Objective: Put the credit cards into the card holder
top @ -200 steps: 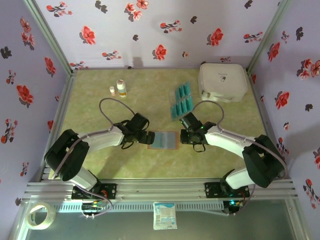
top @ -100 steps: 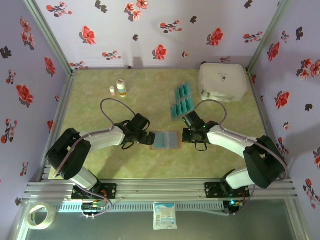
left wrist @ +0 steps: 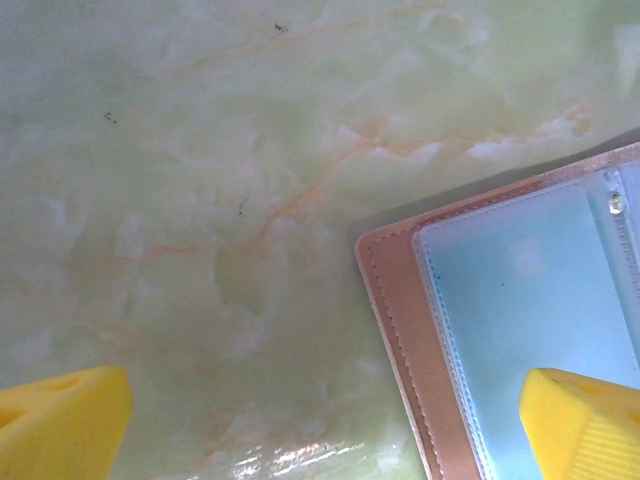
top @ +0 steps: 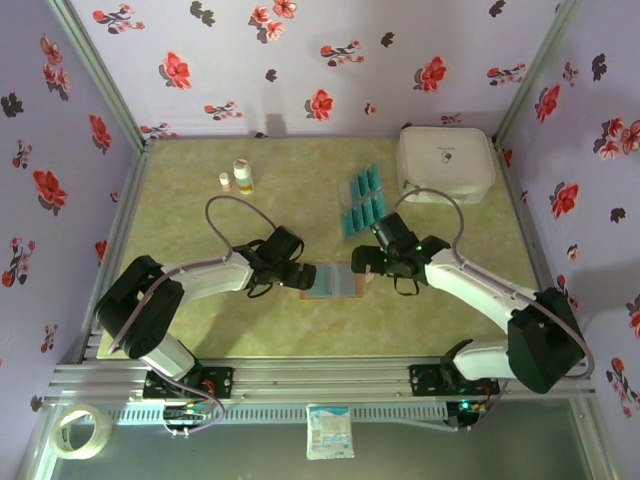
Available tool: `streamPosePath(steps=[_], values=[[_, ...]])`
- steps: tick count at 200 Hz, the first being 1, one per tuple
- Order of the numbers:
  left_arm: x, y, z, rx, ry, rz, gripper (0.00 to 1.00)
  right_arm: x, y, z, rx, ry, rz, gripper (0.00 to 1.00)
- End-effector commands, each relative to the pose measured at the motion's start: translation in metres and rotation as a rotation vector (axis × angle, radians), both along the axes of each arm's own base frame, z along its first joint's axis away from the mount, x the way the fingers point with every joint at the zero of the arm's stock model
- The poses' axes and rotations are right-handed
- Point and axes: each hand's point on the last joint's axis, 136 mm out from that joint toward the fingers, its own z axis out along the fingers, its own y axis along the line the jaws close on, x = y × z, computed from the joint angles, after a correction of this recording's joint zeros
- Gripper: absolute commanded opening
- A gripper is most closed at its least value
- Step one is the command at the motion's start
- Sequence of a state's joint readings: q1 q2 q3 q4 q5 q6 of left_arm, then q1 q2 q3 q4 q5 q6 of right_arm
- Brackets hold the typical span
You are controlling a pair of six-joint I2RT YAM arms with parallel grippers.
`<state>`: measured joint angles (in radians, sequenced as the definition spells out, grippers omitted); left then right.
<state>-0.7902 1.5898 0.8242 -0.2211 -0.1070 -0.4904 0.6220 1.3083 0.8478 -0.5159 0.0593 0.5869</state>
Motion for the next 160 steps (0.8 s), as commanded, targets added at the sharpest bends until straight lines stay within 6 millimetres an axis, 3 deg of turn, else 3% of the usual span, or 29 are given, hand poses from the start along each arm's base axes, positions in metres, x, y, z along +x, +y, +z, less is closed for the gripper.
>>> streamPosePath(steps=[1, 36, 68, 104, 122, 160], values=[[0.001, -0.007, -0.003, 0.0, 0.001, -0.019, 1.0, 0.011, -0.016, 0.026, -0.076, -0.061, -0.02, 0.99], [-0.001, -0.003, -0.008, 0.013, 0.007, -0.016, 1.0, 0.034, -0.047, 0.064, -0.221, -0.21, -0.129, 0.99], [-0.001, -0.002, -0.004, 0.007, -0.006, -0.009, 1.0, 0.043, -0.049, 0.084, -0.245, -0.271, -0.112, 0.99], [0.004, -0.007, 0.017, -0.035, -0.041, -0.001, 1.0, 0.05, -0.035, 0.087, -0.187, -0.246, -0.091, 0.99], [0.01, -0.008, 0.033, -0.062, -0.072, 0.017, 1.0, 0.052, -0.014, 0.086, -0.113, -0.216, -0.027, 0.99], [0.025, 0.005, 0.059, -0.088, -0.134, 0.107, 1.0, 0.063, 0.015, 0.076, -0.091, -0.11, 0.05, 0.8]])
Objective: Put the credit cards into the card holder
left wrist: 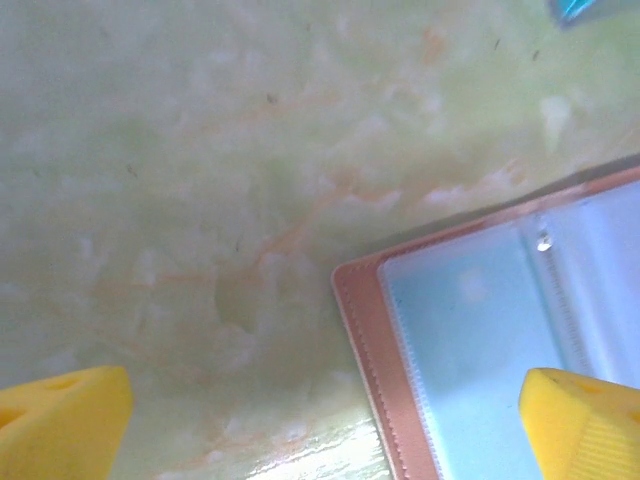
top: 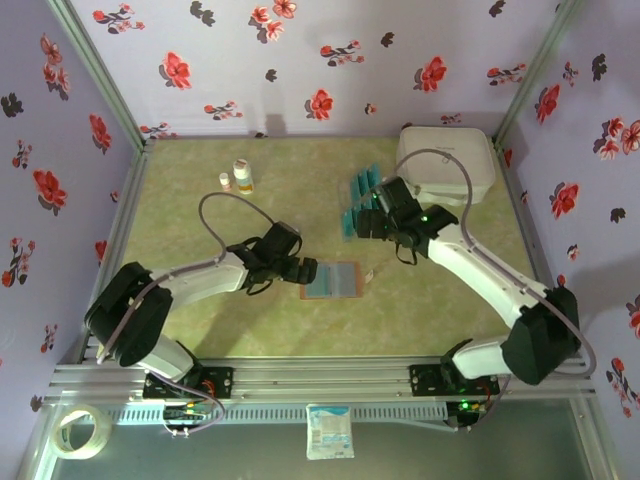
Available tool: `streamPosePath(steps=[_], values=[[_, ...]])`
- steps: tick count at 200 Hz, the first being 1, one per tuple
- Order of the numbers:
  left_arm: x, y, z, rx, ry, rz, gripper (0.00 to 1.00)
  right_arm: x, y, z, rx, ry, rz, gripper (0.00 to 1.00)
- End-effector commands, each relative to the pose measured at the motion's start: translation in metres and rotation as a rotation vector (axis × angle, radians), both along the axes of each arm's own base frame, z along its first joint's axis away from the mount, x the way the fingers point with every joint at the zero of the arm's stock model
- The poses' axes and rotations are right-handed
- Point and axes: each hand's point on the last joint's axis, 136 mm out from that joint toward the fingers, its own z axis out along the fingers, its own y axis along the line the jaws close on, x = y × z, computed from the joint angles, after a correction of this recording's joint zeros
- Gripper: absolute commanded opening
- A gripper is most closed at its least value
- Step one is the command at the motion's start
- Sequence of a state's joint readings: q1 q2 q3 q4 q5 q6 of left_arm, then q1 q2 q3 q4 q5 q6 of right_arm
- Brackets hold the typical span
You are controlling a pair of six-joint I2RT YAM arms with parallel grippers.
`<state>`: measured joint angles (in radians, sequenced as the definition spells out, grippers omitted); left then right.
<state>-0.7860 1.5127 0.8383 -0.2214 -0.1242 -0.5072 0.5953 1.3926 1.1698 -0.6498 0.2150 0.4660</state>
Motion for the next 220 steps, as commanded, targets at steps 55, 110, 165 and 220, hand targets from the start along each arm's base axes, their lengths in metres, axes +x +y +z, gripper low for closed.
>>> streamPosePath(steps=[55, 110, 165, 220], values=[[0.032, 0.036, 0.047, -0.042, -0.106, 0.194, 1.0, 0.031, 0.042, -0.03, -0.005, 0.165, 0.052, 0.6], [0.042, 0.051, 0.052, -0.025, -0.2, 0.193, 1.0, 0.051, 0.063, -0.051, -0.067, 0.219, 0.072, 0.44], [0.043, 0.075, 0.048, -0.047, -0.22, 0.298, 1.0, 0.068, 0.068, -0.064, -0.174, 0.24, 0.06, 0.4], [0.041, 0.08, 0.046, -0.029, -0.209, 0.298, 1.0, 0.078, 0.07, -0.085, -0.272, 0.274, 0.061, 0.38]])
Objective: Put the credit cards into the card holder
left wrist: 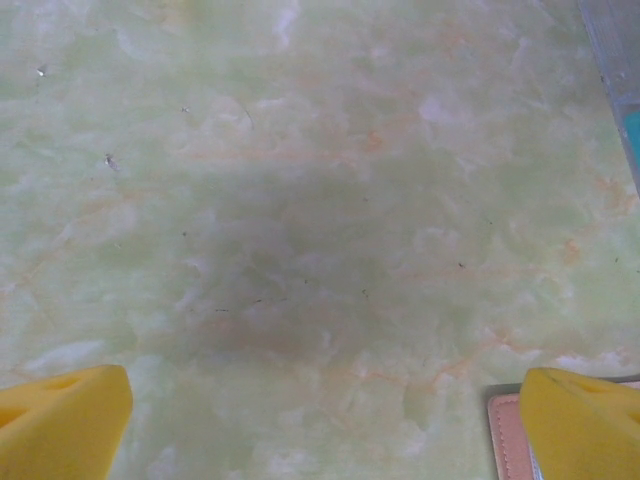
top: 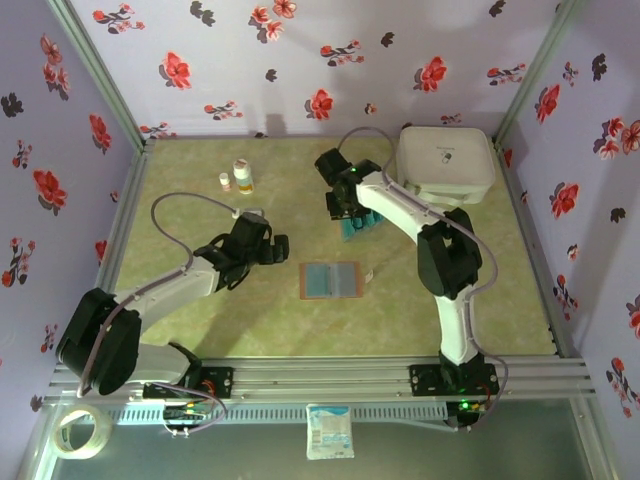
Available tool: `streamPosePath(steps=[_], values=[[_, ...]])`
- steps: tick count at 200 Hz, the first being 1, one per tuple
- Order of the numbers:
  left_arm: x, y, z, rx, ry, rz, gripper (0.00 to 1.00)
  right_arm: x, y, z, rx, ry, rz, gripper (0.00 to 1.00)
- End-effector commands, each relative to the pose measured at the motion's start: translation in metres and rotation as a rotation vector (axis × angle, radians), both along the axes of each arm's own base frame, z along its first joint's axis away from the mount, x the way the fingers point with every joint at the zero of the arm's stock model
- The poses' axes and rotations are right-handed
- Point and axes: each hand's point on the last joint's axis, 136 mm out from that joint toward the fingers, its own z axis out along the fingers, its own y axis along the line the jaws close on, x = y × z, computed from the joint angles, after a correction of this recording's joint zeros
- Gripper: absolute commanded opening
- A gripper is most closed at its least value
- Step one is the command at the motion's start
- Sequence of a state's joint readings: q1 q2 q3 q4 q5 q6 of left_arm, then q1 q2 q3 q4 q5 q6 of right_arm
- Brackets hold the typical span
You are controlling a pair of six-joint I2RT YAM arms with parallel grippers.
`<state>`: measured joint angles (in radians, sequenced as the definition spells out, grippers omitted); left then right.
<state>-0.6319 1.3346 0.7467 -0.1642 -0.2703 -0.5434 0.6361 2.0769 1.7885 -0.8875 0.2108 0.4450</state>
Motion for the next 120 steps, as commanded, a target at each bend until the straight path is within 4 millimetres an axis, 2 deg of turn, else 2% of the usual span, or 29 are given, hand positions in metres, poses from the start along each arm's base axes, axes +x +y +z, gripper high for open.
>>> streamPosePath(steps=[1, 51, 120], values=[[0.003, 0.007, 0.008, 0.001, -0.032, 0.026, 1.0, -0.002, -0.008, -0.007, -0.091, 0.024, 0.009, 0.38], [0.002, 0.011, 0.001, 0.015, 0.013, 0.045, 1.0, 0.002, -0.009, -0.022, -0.125, 0.042, 0.003, 0.38], [-0.001, 0.003, -0.008, 0.019, 0.097, 0.009, 1.0, 0.001, -0.006, -0.039, -0.13, 0.078, 0.008, 0.37]])
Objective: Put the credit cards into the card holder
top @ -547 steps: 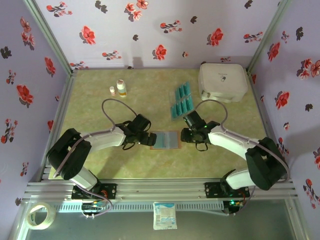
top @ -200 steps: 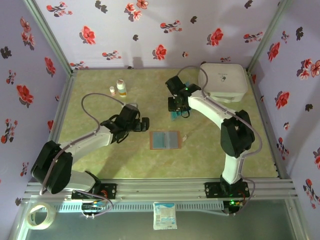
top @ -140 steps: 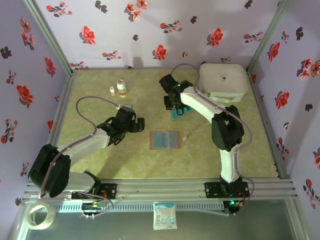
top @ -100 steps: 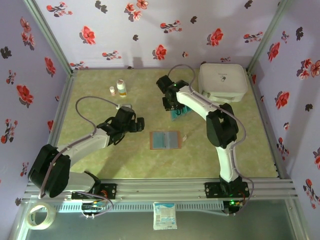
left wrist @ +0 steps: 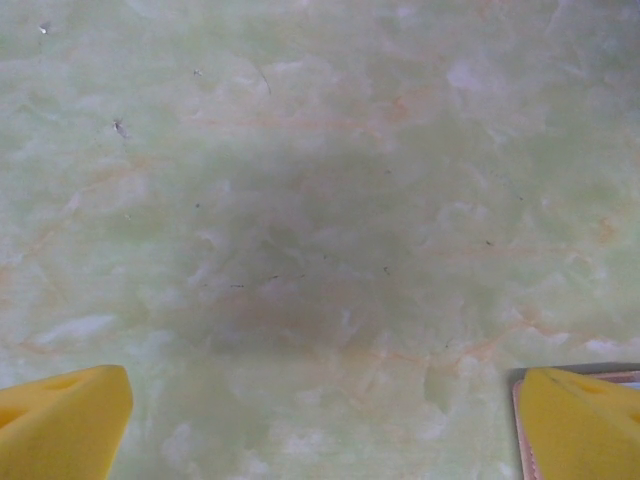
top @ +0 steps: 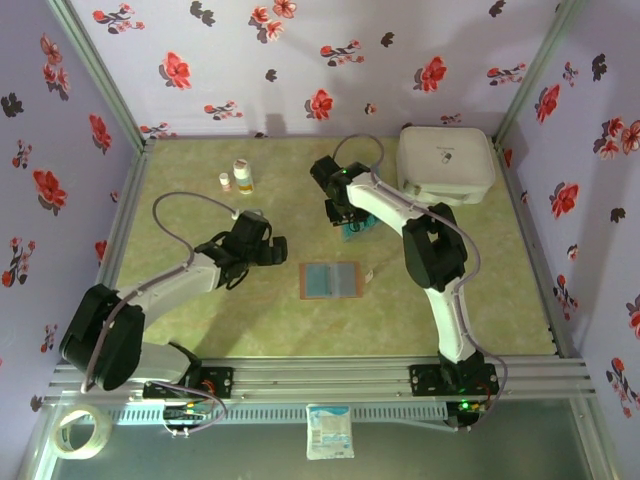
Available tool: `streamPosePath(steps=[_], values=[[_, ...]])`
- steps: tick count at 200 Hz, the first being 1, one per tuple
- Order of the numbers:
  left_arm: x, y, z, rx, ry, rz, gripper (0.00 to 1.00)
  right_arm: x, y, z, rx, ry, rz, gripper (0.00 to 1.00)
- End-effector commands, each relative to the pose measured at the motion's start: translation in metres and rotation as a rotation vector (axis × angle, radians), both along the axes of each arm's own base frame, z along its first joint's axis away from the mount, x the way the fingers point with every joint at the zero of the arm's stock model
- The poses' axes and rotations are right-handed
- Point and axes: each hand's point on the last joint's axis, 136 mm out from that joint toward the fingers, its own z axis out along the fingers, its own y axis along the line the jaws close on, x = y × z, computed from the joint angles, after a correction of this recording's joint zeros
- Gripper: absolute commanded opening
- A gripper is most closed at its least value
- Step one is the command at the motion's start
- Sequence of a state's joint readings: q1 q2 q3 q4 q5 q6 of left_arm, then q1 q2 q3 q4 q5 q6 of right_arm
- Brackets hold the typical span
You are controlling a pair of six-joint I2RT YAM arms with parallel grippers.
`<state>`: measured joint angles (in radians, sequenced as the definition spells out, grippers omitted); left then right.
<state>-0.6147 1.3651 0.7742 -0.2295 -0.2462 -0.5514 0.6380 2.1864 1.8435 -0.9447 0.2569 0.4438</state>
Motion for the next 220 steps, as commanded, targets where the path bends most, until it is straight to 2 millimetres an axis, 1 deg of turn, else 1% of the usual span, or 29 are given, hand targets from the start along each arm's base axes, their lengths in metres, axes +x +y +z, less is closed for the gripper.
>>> streamPosePath(steps=[1, 49, 74, 137, 187, 220], values=[[0.002, -0.002, 0.002, 0.0, 0.03, 0.001, 1.0, 0.0, 0.001, -0.006, -0.027, 0.016, 0.018, 0.37], [0.001, -0.005, -0.003, 0.005, 0.057, -0.016, 1.0, -0.001, 0.009, -0.01, 0.013, 0.034, 0.02, 0.36], [0.001, -0.005, -0.004, 0.01, 0.066, -0.018, 1.0, -0.002, 0.013, -0.01, 0.036, 0.04, 0.021, 0.33], [0.001, -0.007, -0.007, 0.014, 0.079, -0.024, 1.0, -0.002, 0.019, -0.001, 0.079, 0.03, 0.022, 0.29], [0.001, -0.01, -0.011, 0.012, 0.101, -0.036, 1.0, 0.0, 0.019, 0.002, 0.079, 0.019, 0.018, 0.29], [0.0, -0.011, -0.013, 0.016, 0.112, -0.041, 1.0, 0.003, 0.017, 0.004, 0.085, 0.014, 0.009, 0.28]])
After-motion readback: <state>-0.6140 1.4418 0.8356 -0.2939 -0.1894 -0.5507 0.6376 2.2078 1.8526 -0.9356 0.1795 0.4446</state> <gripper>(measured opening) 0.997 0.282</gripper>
